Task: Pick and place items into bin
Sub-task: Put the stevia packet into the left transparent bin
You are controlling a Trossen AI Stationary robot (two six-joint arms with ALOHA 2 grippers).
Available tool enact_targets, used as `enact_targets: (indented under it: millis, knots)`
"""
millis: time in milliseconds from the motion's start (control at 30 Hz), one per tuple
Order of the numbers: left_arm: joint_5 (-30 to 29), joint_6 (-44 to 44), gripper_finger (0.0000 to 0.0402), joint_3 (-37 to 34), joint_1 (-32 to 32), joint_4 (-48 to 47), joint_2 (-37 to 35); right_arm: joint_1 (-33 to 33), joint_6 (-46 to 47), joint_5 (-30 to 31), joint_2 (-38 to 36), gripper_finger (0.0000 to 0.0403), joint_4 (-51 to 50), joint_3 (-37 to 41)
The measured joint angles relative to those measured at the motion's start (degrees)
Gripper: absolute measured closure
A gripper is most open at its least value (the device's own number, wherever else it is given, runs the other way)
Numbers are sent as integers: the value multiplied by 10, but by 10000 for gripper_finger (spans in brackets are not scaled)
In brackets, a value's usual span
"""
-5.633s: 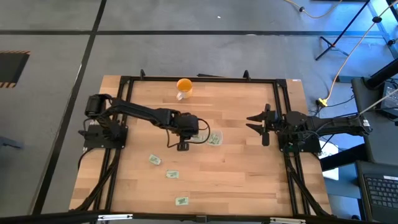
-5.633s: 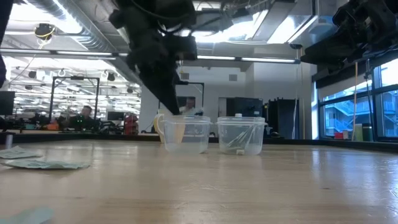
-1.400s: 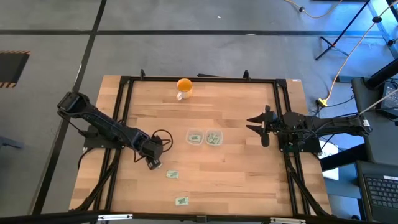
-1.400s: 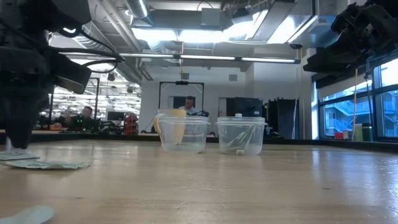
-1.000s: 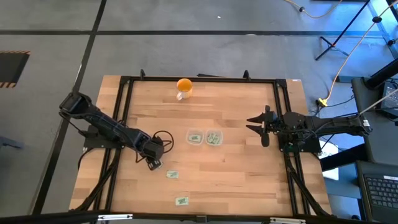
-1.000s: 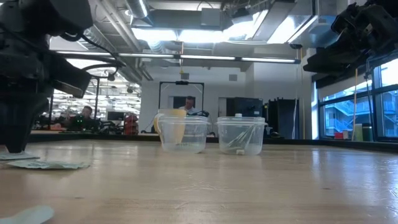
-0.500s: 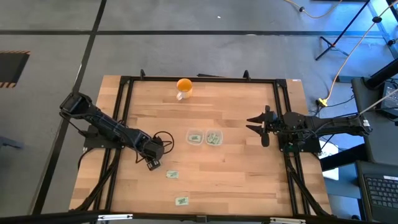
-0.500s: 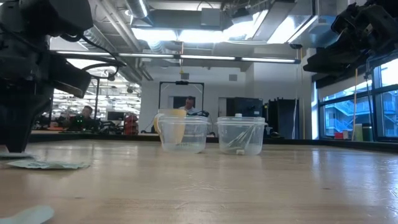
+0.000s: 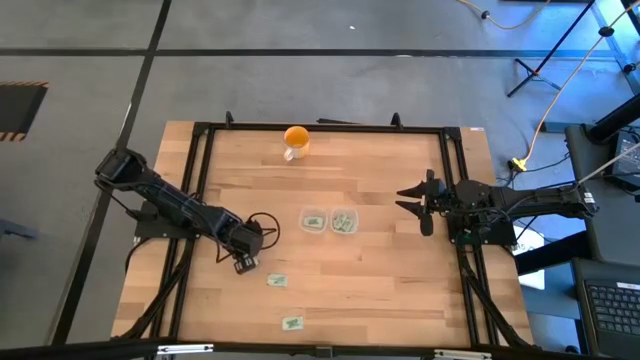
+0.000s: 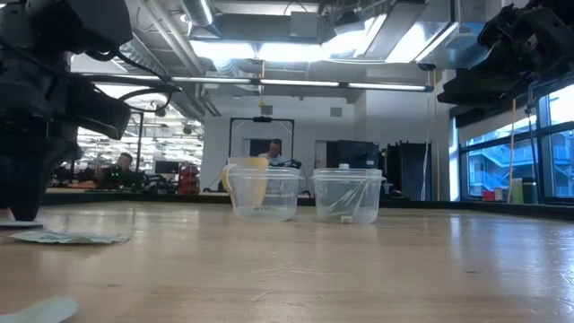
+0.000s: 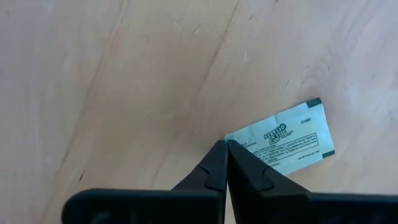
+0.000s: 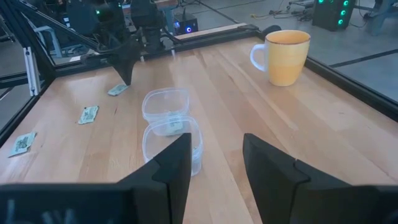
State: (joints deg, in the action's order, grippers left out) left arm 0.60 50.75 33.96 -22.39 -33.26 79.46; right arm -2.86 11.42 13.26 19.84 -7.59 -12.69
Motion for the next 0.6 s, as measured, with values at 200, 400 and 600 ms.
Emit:
enact_targets:
  millis: [200, 400, 600]
  knots:
    - [-28, -24, 400, 13, 0, -1, -41, 0, 0, 0, 0, 255, 0, 0]
    - [-44, -47, 400, 22, 0, -5, -78, 0, -1, 0, 0, 255, 0, 0]
    - [-92, -93, 400, 31, 0, 30, -118, 0, -1, 0, 0, 255, 1, 0]
